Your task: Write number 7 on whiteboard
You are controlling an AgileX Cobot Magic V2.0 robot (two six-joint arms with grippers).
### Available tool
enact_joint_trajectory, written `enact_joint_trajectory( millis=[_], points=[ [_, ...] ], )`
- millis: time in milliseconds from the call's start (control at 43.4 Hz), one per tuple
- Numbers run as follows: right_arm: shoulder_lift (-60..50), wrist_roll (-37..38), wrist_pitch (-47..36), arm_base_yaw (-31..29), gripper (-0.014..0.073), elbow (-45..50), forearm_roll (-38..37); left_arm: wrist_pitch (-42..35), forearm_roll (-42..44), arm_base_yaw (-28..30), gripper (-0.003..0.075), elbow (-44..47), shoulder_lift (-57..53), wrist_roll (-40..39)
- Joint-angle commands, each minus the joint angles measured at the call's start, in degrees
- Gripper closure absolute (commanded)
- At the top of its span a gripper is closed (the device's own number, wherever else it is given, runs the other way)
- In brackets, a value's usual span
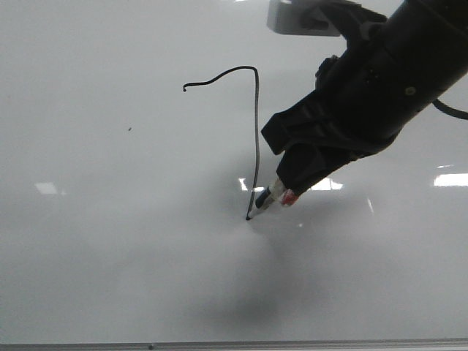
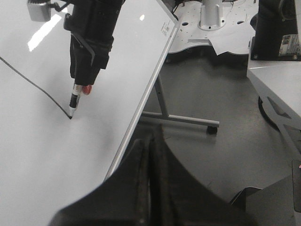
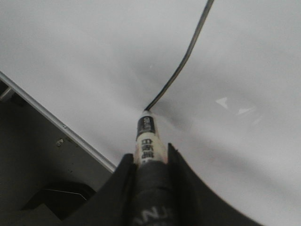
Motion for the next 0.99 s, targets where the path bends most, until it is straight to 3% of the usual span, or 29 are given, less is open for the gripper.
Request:
enact_joint_trajectory(
  millis=[0,230,369,553,622,829,968],
  points=[
    [-6.31,-0.7,-0.88,1.89,0.0651,-1.46,-0.39,-4.12,-1.69,-0.41,0.0741,-1.56,0.31,-0.46],
    [-19.49,-1.64,8.16,11.42,0.0651,-5.18,-0.42,-7.68,-3.04,-0.41,0.0741,-1.56,0.42,-0.46],
    [-19.99,-6.4,17.67,14.94,0.0651,-10.03,-0.42,-10.16,-2.95,-0.41,0.0741,-2.38,2.87,-0.57],
    [-19.99,-8.22,23.65,19.42,0.0651,-14.28,-0.42,-9.93,-2.61,-0.41,0.0721,-6.94,11.46,-0.57],
    [-19.99,-8.22,24.94,20.82,0.0651,-15.11,-0.42,-9.8,-2.5,-0.41,0.0646,-8.51,14.65,-0.46],
    [-19.99,-8.22,25.1,24.09,0.0651,-16.42,-0.42,-7.45,-2.22,-0.53,0.0197,-11.53,22.45,0.16],
    [-19.99,-8.22,25.02,25.59,0.0651,-17.15,-0.36,-7.19,-2.18,-0.53,0.0213,-11.65,24.55,1.68]
  ],
)
